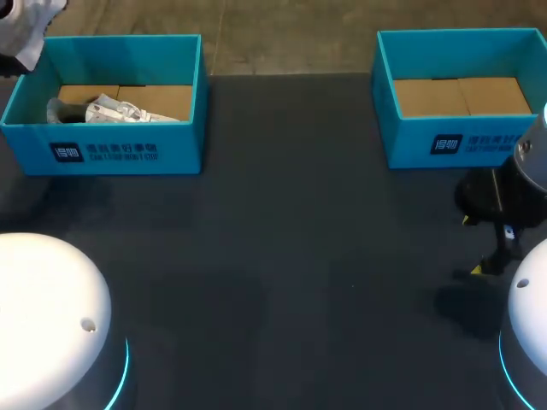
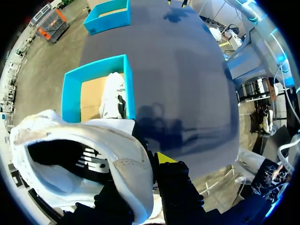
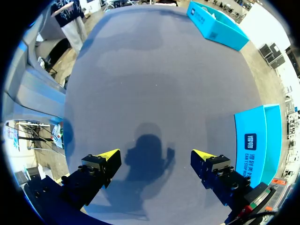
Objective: Take the shoe out of the shoebox, open the shoe tongue, remove and reinsert the insole, then place the shoe into the shoebox
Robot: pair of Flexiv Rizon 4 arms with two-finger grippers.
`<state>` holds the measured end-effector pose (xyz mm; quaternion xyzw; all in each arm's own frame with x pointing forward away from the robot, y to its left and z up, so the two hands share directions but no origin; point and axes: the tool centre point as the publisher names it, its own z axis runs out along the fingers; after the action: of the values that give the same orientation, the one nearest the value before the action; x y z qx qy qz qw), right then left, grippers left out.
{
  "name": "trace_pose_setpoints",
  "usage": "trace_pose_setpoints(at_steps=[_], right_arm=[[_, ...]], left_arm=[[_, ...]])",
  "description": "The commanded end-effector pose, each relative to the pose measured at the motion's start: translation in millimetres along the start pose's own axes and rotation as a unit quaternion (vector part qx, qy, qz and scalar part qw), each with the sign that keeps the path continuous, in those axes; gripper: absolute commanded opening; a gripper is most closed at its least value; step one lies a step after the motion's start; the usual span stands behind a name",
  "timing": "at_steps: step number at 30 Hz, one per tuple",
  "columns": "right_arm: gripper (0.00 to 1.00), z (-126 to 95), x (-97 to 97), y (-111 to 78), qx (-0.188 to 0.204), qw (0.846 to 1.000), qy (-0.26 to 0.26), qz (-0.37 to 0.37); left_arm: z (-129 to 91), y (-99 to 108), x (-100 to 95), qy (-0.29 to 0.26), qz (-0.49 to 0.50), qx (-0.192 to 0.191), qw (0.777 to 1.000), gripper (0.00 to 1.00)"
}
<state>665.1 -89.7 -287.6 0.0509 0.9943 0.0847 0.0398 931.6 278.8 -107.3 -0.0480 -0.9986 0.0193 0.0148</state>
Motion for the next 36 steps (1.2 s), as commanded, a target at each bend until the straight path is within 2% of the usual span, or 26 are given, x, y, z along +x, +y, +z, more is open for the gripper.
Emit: trace_pose_setpoints(at_steps=[1,13,17,18,20,21,22,23,24,30,32,34,35,36], right_arm=[[1.00,0,1.9,-1.3,-0.001,1.000,-0.002,-0.001],[1.00,0,1.9,-1.3,-0.001,1.000,-0.002,-0.001],[1.00,0,1.9,-1.3,-0.001,1.000,-0.002,-0.001],[1.00,0,1.9,-1.3,-0.001,1.000,-0.002,-0.001],[1.00,0,1.9,-1.3,-0.001,1.000,-0.002,-0.001],[1.00,0,1.9,-1.3,-0.001,1.000,-0.002,-0.001],[1.00,0,1.9,-1.3,-0.001,1.000,-0.002,-0.001],[1.00,0,1.9,-1.3,-0.001,1.000,-0.002,-0.001],[1.00,0,1.9,-1.3,-0.001,1.000,-0.002,-0.001],[1.00,0,1.9,-1.3,-0.001,1.000,-0.002,-0.001],[1.00,0,1.9,-1.3,-0.001,1.000,-0.002,-0.001],[1.00,0,1.9,-1.3,-0.001,1.000,-0.002,-0.001],[1.00,0,1.9,-1.3,-0.001,1.000,-0.002,-0.001],[1.00,0,1.9,-1.3,-0.001,1.000,-0.002,-0.001]], left_arm=[[-5,0,-13.0,0.032,0.000,-0.001,0.999,0.00],[-5,0,-13.0,0.032,0.000,-0.001,0.999,0.00],[-2,28,-53.9,0.034,0.007,0.019,0.999,0.00],[0,30,-58.2,0.024,0.019,-0.006,1.000,0.00],[5,35,-66.2,0.043,0.046,0.016,0.998,0.00],[8,38,-69.3,0.037,0.062,-0.013,0.997,0.00],[9,40,-71.4,0.037,0.075,-0.016,0.996,0.00],[10,45,-75.4,0.044,0.102,-0.002,0.994,0.00],[11,48,-78.4,0.044,0.122,-0.034,0.991,0.00],[9,62,-83.8,0.043,0.270,-0.061,0.960,0.00],[6,68,-82.1,0.028,0.344,-0.058,0.937,0.00],[1,74,-76.9,0.017,0.438,-0.031,0.898,0.00],[0,80,-77.6,0.015,0.462,-0.032,0.886,0.00],[0,80,-77.6,0.015,0.462,-0.032,0.886,0.00]])
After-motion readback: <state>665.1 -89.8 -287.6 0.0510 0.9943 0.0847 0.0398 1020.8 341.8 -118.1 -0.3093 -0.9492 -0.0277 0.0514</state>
